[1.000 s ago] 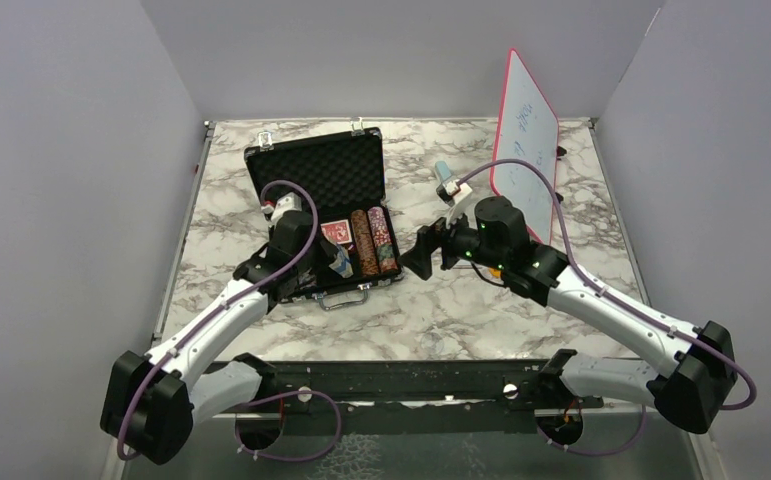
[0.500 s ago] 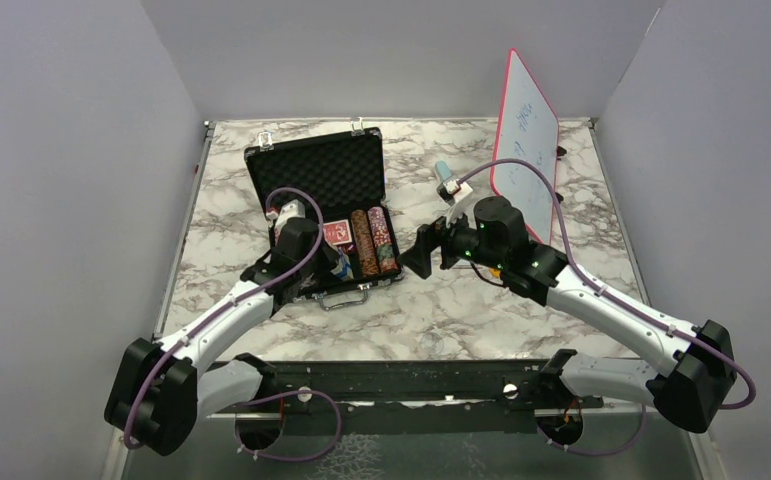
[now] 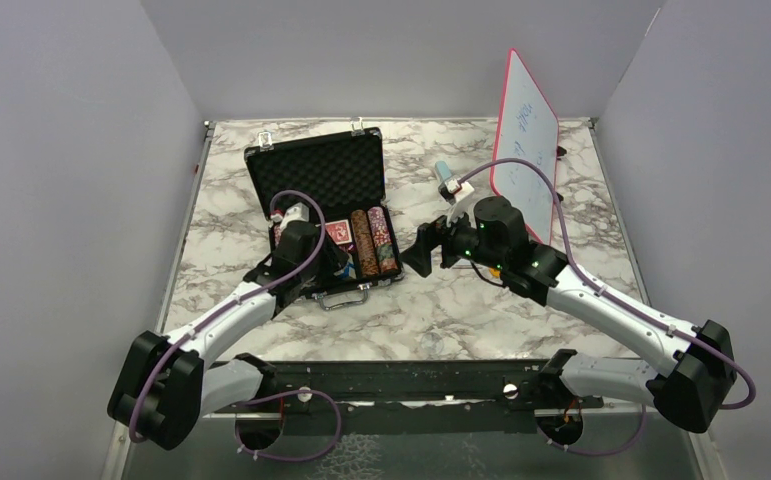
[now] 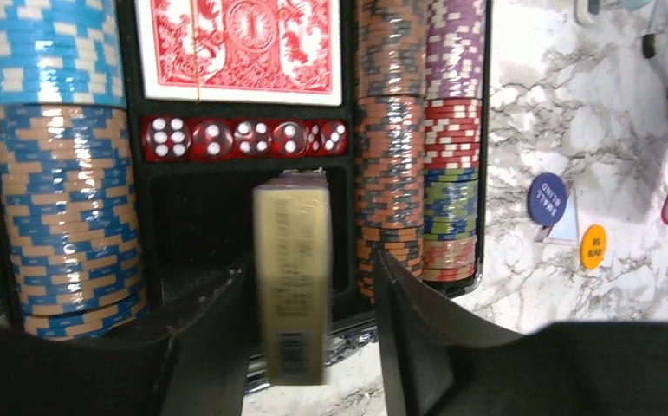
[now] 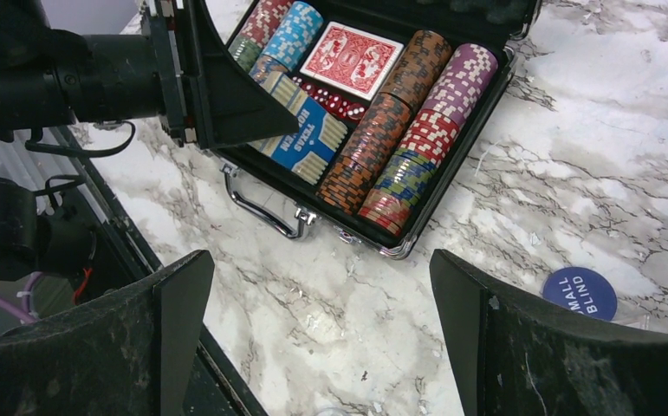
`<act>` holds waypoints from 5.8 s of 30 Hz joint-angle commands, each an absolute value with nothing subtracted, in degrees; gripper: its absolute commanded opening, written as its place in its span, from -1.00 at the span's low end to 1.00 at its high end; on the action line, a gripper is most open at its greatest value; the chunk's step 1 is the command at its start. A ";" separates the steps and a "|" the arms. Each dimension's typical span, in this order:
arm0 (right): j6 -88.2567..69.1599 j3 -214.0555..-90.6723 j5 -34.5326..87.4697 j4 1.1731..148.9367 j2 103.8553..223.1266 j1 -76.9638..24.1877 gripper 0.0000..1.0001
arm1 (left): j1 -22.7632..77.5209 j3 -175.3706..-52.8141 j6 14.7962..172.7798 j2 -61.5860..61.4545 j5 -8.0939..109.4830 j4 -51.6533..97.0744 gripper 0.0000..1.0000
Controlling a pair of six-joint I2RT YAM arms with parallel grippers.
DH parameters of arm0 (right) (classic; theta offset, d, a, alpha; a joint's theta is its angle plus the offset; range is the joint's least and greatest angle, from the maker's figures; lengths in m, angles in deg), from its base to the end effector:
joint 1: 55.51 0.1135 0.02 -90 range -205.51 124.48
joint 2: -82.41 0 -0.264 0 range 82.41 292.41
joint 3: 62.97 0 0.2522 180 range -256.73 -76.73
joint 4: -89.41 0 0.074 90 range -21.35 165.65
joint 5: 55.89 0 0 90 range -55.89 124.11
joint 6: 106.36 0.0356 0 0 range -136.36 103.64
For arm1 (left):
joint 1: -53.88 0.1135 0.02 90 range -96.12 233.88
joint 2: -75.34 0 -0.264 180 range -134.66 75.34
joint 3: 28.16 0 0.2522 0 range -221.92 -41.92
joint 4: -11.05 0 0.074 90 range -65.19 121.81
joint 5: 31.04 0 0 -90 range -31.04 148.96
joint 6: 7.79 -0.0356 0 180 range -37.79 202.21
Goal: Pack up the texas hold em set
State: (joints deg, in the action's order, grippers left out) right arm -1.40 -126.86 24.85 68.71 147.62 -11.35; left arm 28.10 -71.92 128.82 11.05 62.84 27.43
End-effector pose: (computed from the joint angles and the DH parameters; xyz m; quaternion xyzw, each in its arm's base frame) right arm 0.1844 0.1871 0.3064 -0.2520 0.7884 0.3331 0.4517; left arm 0.2075 -0.0975 0.1971 -0.1765 0.8766 -0.2393 0.3783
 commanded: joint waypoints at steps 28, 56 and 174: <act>-1.77 -127.31 27.66 68.28 147.97 -11.20 0.93 | 28.65 -80.49 116.81 5.06 71.27 41.87 -0.68; 6.88 -125.82 56.20 61.05 149.29 -11.22 0.93 | 28.65 -90.40 112.48 2.13 67.62 48.00 -0.07; -5.07 -132.17 43.16 59.39 180.31 -23.03 0.93 | 28.65 -85.71 115.30 14.39 59.69 45.90 0.04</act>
